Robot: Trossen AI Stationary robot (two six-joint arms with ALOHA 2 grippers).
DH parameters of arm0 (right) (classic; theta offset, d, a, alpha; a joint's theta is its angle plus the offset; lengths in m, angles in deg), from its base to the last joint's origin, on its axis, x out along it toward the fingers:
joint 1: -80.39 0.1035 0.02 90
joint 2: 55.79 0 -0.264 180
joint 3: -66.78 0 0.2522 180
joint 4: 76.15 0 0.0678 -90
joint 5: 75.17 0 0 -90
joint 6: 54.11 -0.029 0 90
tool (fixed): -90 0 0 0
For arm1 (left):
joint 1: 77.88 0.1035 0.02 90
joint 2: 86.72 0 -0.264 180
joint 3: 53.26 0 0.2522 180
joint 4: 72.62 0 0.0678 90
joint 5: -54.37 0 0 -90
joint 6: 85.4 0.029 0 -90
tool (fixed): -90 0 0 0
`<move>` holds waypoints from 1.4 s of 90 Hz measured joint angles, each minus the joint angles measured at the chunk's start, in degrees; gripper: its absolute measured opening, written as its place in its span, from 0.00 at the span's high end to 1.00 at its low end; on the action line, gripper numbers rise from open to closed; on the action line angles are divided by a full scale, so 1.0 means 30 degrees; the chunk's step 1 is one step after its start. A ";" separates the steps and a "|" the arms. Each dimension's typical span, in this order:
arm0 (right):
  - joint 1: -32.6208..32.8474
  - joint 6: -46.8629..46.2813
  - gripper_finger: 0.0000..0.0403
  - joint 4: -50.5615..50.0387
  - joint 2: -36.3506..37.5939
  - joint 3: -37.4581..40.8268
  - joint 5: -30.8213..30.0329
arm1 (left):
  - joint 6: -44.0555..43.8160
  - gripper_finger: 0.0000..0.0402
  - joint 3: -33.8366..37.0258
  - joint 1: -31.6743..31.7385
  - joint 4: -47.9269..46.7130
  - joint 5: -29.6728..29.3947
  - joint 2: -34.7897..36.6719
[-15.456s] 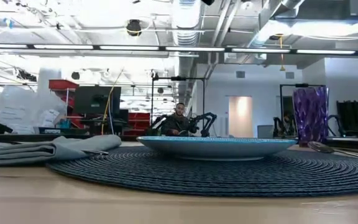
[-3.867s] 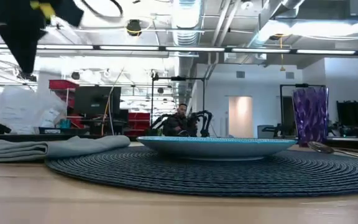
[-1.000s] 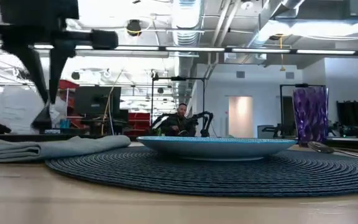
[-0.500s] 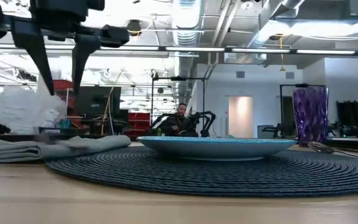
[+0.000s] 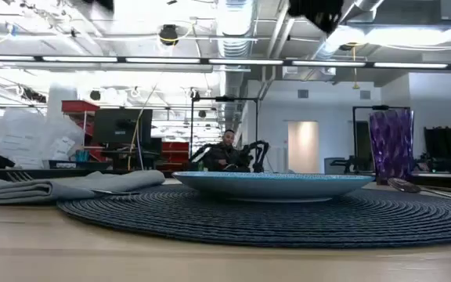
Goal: Set table place
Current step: Adjust the black fork on the gray table napkin
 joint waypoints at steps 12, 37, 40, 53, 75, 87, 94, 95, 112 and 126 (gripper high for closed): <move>0.0734 -0.0025 0.85 0.2733 -0.1861 0.0179 0.1213 | -0.3165 0.94 -0.0002 -0.2149 0.1605 -0.4836 0.0512; 0.0372 -0.0801 0.85 0.8069 -0.7286 -0.0714 0.2887 | -0.6469 0.99 0.0005 -0.3119 0.2595 -0.9110 0.0725; 0.0153 -0.0808 0.85 0.7785 -0.7958 -0.1303 0.3001 | -0.6847 0.99 0.0005 -0.3119 0.2575 -0.9123 0.0892; -0.0338 0.0479 0.85 0.2994 -1.0441 -0.5394 0.2926 | -0.7331 0.99 0.0005 -0.3162 0.2611 -0.9282 0.1490; -0.0557 0.2638 0.85 -0.2251 -1.3871 -1.1671 0.3257 | -0.6211 0.98 0.0005 -0.3471 0.2495 -1.1385 0.1630; -0.0993 0.2883 0.85 -0.4299 -1.5771 -1.4455 0.4206 | -0.6006 0.98 0.0012 -0.4045 0.2449 -1.5077 0.1852; -0.1100 0.3219 0.85 -0.5305 -1.6751 -1.5614 0.4219 | -0.6057 0.98 0.0012 -0.4533 0.2403 -1.6704 0.1908; -0.1100 0.3255 0.85 -0.5386 -1.6872 -1.5758 0.4240 | -0.6054 0.98 0.0012 -0.4612 0.2391 -1.6868 0.1908; -0.1117 0.3543 0.85 -0.7006 -1.7168 -1.6687 0.5259 | -0.8271 0.98 0.0012 -0.5364 0.0239 -1.5478 0.1877; -0.0452 0.4685 0.85 -0.8422 -1.4590 -1.6622 0.2456 | -1.3788 0.98 0.0012 -0.5078 -0.4356 -1.2404 0.1460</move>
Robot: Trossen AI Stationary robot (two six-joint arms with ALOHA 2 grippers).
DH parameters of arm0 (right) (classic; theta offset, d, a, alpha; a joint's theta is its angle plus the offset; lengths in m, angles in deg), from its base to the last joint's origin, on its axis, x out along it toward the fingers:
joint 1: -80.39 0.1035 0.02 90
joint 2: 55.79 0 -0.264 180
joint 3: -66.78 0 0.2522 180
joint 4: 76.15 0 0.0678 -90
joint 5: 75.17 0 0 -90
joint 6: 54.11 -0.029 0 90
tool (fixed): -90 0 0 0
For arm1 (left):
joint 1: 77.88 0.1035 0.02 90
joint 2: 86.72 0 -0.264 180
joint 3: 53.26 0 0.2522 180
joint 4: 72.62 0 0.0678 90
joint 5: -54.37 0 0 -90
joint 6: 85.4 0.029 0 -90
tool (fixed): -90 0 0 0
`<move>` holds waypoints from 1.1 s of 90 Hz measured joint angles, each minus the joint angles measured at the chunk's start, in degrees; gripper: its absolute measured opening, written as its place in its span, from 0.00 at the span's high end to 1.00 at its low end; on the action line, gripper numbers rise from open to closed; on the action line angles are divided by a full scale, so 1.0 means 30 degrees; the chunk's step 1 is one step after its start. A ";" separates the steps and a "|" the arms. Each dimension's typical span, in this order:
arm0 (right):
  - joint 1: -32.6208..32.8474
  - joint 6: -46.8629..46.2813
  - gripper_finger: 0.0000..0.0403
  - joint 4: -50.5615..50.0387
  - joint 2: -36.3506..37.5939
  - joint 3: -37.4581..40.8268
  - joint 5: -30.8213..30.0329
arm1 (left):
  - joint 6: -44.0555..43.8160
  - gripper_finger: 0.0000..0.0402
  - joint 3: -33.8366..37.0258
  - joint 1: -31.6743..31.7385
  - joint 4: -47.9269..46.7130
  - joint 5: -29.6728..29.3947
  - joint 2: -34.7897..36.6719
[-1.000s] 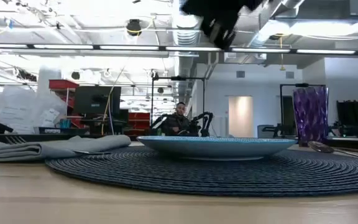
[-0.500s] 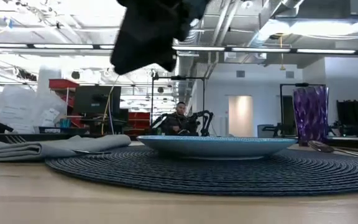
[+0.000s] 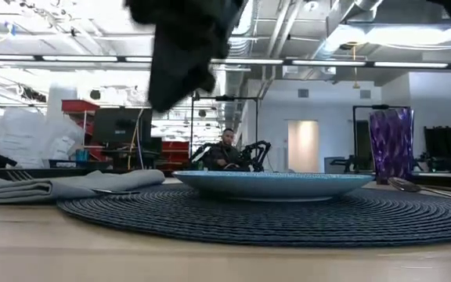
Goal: Set table place
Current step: Adjust the black fork on the gray table napkin
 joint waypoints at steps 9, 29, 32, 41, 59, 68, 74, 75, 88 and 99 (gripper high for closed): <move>0.0378 0.0464 0.85 0.0075 0.1973 -0.0102 -0.0574 | -0.1333 0.98 0.0000 0.0065 -0.1410 0.0802 -0.0271; 0.0842 0.0343 0.85 0.1087 0.5557 0.1998 -0.2394 | 0.1586 0.98 0.0022 0.0773 -0.1739 0.5852 -0.1295; 0.0845 0.0147 0.85 0.1816 0.5888 0.2620 -0.2405 | 0.0998 0.98 0.0022 0.0868 -0.1754 0.5300 -0.1307; 0.0933 -0.0429 0.85 0.4239 0.5887 0.4636 -0.2273 | 0.0318 0.98 0.0002 0.0879 -0.1766 0.1778 -0.1047; 0.0637 -0.1574 0.85 0.7971 0.3418 0.6425 -0.1014 | -0.0066 0.98 -0.0379 -0.0657 -0.1309 -0.4776 0.0621; 0.0211 -0.1911 0.85 0.8022 0.2040 0.5423 -0.0286 | 0.0164 0.98 -0.0368 -0.1761 -0.1096 -0.7335 0.0700; -0.0054 -0.2011 0.85 0.6977 0.1090 0.4321 0.0204 | 0.0257 0.98 -0.0364 -0.2208 -0.1106 -0.7658 0.0702; -0.0102 -0.2011 0.85 0.6743 0.0966 0.4082 0.0276 | 0.0262 0.98 -0.0364 -0.2259 -0.1106 -0.7662 0.0697; -0.0432 -0.1362 0.85 0.3463 -0.0531 0.0400 0.0584 | 0.0637 0.98 -0.0350 -0.2499 -0.1106 -0.7576 0.0616; -0.0561 -0.0838 0.85 0.1853 -0.2356 -0.2534 0.1150 | 0.0780 0.98 -0.0350 -0.2514 -0.1106 -0.7569 0.0623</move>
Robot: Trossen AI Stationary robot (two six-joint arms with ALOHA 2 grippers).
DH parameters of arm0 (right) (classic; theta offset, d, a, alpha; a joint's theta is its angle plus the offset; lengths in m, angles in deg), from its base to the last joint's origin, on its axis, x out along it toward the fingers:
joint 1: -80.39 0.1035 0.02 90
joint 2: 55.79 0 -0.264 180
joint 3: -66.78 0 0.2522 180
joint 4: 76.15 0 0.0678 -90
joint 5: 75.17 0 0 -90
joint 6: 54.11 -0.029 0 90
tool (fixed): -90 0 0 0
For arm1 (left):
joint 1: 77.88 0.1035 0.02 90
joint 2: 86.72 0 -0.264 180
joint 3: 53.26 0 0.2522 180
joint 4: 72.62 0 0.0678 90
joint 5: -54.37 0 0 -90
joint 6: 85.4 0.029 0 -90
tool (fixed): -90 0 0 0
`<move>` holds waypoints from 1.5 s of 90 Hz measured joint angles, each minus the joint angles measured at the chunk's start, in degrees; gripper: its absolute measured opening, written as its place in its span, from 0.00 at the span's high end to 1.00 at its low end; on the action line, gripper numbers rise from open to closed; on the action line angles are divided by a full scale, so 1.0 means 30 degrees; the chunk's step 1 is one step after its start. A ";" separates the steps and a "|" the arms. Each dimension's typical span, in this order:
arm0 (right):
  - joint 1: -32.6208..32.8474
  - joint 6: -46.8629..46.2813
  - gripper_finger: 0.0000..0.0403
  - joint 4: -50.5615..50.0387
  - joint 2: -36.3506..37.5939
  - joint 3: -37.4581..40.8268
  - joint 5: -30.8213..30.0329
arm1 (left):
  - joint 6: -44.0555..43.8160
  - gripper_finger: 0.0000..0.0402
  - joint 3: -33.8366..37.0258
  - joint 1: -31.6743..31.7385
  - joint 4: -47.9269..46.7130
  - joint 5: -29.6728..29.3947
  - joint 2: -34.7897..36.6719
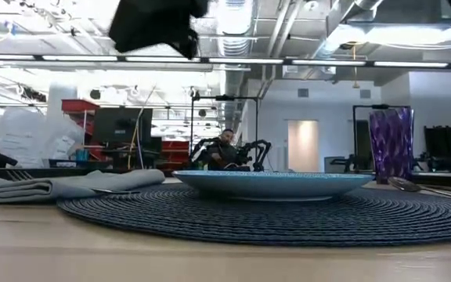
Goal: Set table place
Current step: Adjust the black fork on the gray table napkin
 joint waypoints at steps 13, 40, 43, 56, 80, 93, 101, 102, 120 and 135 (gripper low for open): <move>-0.0288 0.0131 0.85 -0.1247 -0.2171 -0.2605 0.1578 | 0.0183 0.98 0.0000 0.0021 0.0045 0.0015 0.0000; -0.0901 -0.0019 0.85 -0.2276 -0.4430 -0.4161 0.2006 | 0.1972 0.98 0.0015 -0.0154 0.0402 -0.0227 0.0000; -0.0920 -0.0091 0.85 -0.2285 -0.4516 -0.4161 0.2088 | 0.2536 0.98 0.0008 -0.0187 0.0594 -0.0240 0.0000; -0.1005 -0.0150 0.85 -0.2013 -0.4627 -0.4154 0.2339 | 0.4258 0.98 0.0015 -0.0197 0.1281 -0.0255 0.0000; -0.0780 -0.0153 0.85 -0.0909 -0.4906 -0.4161 0.2476 | 0.6832 1.00 -0.1061 -0.0156 0.1045 -0.0284 0.0163; -0.0656 -0.0651 0.85 0.0106 -0.5300 -0.4147 0.2674 | 0.8934 1.00 -0.3244 0.0477 0.1085 -0.0283 0.0988; -0.0710 -0.0732 0.85 0.0112 -0.5363 -0.4139 0.2907 | 0.9686 1.00 -0.4285 0.0980 0.1057 -0.0284 0.1470; -0.0713 -0.0730 0.85 0.0128 -0.5363 -0.4139 0.2903 | 0.9716 1.00 -0.4374 0.1025 0.1062 -0.0284 0.1533; -0.0743 -0.0374 0.85 -0.1231 -0.5067 -0.4206 0.2880 | 0.9209 1.00 -0.4674 0.1884 -0.0215 0.2681 0.1768; -0.0362 0.1301 0.85 -0.3956 -0.3210 -0.4218 0.1346 | 0.5520 1.00 -0.4590 0.1455 -0.3911 0.5394 0.0179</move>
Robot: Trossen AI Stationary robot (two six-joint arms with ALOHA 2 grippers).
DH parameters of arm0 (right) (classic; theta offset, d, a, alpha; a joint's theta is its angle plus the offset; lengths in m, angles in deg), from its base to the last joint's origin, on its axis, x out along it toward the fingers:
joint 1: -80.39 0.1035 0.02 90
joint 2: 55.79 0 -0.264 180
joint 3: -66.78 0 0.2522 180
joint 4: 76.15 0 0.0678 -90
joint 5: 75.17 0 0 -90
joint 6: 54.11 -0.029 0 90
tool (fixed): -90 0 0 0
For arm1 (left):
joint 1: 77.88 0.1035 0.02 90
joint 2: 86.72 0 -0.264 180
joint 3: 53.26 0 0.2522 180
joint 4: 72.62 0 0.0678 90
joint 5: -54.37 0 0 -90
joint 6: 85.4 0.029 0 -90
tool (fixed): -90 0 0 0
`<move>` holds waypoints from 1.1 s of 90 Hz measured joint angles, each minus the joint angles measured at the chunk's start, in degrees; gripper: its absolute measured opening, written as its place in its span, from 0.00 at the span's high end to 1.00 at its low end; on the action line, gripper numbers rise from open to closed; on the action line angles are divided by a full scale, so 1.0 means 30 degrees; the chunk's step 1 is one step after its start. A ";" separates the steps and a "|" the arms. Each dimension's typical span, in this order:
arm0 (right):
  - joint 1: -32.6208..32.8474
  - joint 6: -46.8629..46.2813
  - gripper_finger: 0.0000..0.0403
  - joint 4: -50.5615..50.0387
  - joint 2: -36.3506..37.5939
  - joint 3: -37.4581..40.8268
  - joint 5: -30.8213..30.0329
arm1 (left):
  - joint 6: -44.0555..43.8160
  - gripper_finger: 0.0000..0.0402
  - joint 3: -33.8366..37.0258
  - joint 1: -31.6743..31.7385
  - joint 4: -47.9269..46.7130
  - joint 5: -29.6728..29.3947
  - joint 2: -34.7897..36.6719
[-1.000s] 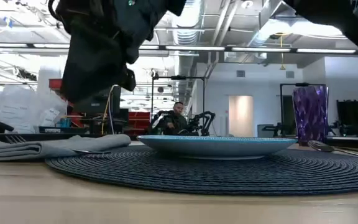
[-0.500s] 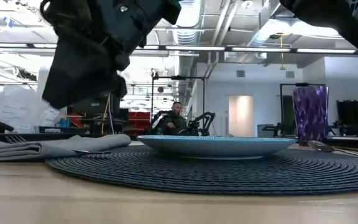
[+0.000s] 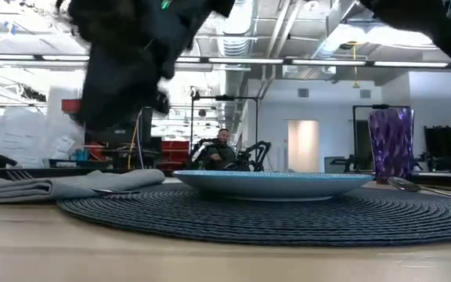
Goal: Set table place
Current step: Adjust the black fork on the gray table napkin
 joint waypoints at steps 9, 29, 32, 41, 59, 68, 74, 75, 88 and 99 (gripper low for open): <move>0.0282 0.0710 0.85 -0.1400 0.1315 -0.0016 -0.0937 | -0.4122 1.00 -0.0022 -0.0486 -0.2297 0.0070 -0.0697; 0.0275 0.1067 0.85 -0.3366 0.4215 0.0025 -0.3207 | -0.7635 1.00 0.1947 -0.0479 -0.3406 0.3900 -0.2385; 0.0266 0.1067 0.85 -0.3506 0.4620 0.0006 -0.3628 | -0.7458 1.00 0.2379 -0.0206 -0.2955 0.4965 -0.2644; 0.0403 0.1059 0.85 -0.3715 0.5811 0.0217 -0.4816 | -0.6854 1.00 0.3530 0.0618 -0.1908 0.7841 -0.3449; 0.0649 0.0286 0.85 -0.4208 0.8462 0.2500 -0.6936 | -0.2566 1.00 0.5174 0.2824 0.1762 1.2953 -0.4077; 0.0716 -0.0388 0.85 -0.3717 1.0076 0.4649 -0.7933 | -0.0479 1.00 0.5391 0.4216 0.2306 1.4555 -0.4000; 0.0834 -0.0725 0.85 -0.2952 1.1251 0.6342 -0.8455 | 0.1114 1.00 0.5414 0.4824 0.1929 1.4911 -0.3982; 0.0844 -0.0768 0.85 -0.2771 1.1458 0.6625 -0.8511 | 0.1418 1.00 0.5427 0.4902 0.1929 1.4906 -0.3982; 0.0909 -0.1981 0.85 -0.1837 1.4682 1.0746 -0.9788 | 0.4842 1.00 0.5611 0.6214 0.3738 1.7363 -0.3965; 0.0887 -0.2991 0.85 -0.0235 1.7590 1.4190 -1.0052 | 0.5748 1.00 0.6335 0.6990 0.3814 1.8620 -0.3984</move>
